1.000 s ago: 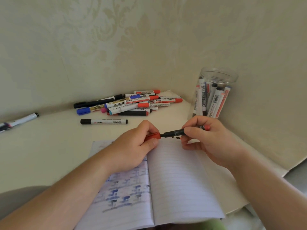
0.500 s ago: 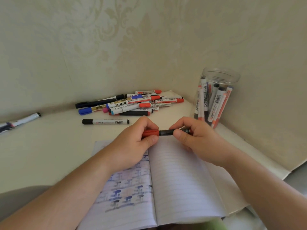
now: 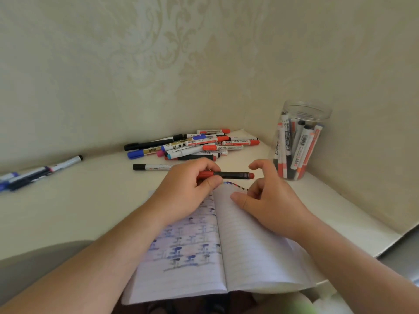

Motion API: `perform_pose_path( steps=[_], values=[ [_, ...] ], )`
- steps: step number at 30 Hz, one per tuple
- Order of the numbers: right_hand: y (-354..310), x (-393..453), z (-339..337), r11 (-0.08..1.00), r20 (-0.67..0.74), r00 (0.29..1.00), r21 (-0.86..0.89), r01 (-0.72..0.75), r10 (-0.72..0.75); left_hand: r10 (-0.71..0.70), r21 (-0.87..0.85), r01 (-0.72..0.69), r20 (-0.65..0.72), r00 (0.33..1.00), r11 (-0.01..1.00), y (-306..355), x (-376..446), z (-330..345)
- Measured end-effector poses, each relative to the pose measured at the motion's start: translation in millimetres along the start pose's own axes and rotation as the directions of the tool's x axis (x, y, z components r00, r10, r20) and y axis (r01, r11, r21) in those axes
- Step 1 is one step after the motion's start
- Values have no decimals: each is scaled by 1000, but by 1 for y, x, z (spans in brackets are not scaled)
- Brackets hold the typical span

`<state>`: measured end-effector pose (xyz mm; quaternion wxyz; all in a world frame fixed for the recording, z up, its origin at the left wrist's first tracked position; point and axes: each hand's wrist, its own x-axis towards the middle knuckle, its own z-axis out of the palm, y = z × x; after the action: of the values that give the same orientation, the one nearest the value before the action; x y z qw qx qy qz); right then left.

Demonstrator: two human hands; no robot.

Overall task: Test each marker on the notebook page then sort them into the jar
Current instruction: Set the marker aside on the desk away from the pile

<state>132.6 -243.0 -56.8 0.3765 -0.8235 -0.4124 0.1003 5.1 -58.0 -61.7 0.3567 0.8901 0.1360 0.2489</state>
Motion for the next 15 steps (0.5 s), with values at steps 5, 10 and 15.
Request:
perform_pose_path(
  steps=[5, 10, 15],
  values=[
    [-13, -37, 0, 866, 171, 965, -431, 256, -200, 26, 168, 29, -318, 948, 985, -55, -20, -67],
    [-16, -53, 19, 796, 383, 899, -467, 386, -212, -137, 402, 416, -564, 814, 815, -136, -66, -160],
    [-13, -53, 26, 802, 346, 908, -457, 384, -237, -334, 575, 698, -617, 713, 428, -168, -87, -206]
  ],
)
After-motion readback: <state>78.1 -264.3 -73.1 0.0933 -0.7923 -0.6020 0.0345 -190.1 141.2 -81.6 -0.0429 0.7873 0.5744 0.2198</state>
